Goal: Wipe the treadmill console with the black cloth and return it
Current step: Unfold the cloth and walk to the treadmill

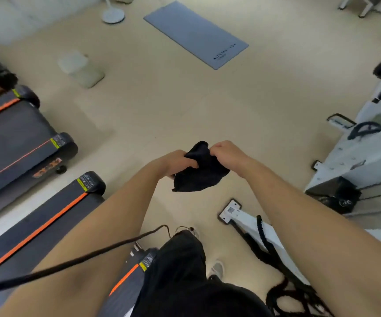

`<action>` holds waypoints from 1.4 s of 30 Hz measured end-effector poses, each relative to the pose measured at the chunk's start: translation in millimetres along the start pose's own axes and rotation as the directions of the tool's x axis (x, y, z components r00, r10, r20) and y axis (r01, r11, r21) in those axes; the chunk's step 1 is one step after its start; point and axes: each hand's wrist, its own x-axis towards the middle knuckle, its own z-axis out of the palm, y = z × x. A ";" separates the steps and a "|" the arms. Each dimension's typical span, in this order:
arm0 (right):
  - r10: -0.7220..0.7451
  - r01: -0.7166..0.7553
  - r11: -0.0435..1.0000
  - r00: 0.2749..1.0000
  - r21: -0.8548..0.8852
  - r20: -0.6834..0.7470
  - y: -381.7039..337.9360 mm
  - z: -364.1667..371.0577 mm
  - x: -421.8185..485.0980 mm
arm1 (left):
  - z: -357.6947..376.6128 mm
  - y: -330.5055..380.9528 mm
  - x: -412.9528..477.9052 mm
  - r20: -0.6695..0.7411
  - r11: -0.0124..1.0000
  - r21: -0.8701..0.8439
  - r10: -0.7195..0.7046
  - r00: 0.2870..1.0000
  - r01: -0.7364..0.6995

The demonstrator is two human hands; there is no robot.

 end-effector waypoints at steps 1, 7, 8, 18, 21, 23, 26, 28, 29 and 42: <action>-0.014 0.015 1.000 0.999 -0.028 0.034 -17.0 0.4 22.8 | -18.8 -2.3 9.3 -0.022 0.999 -0.032 -0.021 1.000 0.020; -0.061 0.078 0.992 0.986 -0.103 0.156 -124.0 38.3 157.3 | -139.6 -27.8 69.5 -0.136 0.970 -0.236 -0.089 0.987 0.055; -0.063 0.083 0.990 0.984 -0.113 0.167 -143.6 48.2 178.4 | -162.9 -33.0 77.0 -0.158 0.960 -0.272 -0.106 0.982 0.060; -0.126 0.319 0.898 0.846 -0.302 0.518 -320.2 200.1 304.7 | -315.7 -140.8 55.2 -0.409 0.704 -0.710 -0.439 0.800 0.023; -0.096 0.411 0.843 0.751 -0.348 0.654 -358.7 263.6 324.6 | -335.4 -184.1 34.7 -0.394 0.579 -0.815 -0.576 0.716 0.017; -0.088 0.494 0.796 0.666 -0.349 0.741 -384.3 310.1 332.9 | -346.1 -211.7 18.6 -0.386 0.517 -0.856 -0.660 0.645 0.018; -0.056 0.632 0.706 0.501 -0.320 0.864 -420.1 376.7 326.8 | -355.6 -239.1 -17.1 -0.371 0.434 -0.901 -0.794 0.481 0.022; -0.027 0.706 0.654 0.381 -0.272 0.924 -441.7 412.3 307.9 | -357.0 -252.3 -45.9 -0.344 0.368 -0.930 -0.866 0.364 -0.004; -0.008 0.738 0.630 0.318 -0.242 0.948 -450.9 431.0 296.9 | -356.6 -258.3 -62.0 -0.330 0.341 -0.940 -0.895 0.301 -0.017; 0.093 0.894 0.415 -0.230 0.172 0.969 -474.8 584.1 108.2 | -273.2 -310.2 -224.2 -0.092 0.175 -0.943 -0.954 -0.284 -0.284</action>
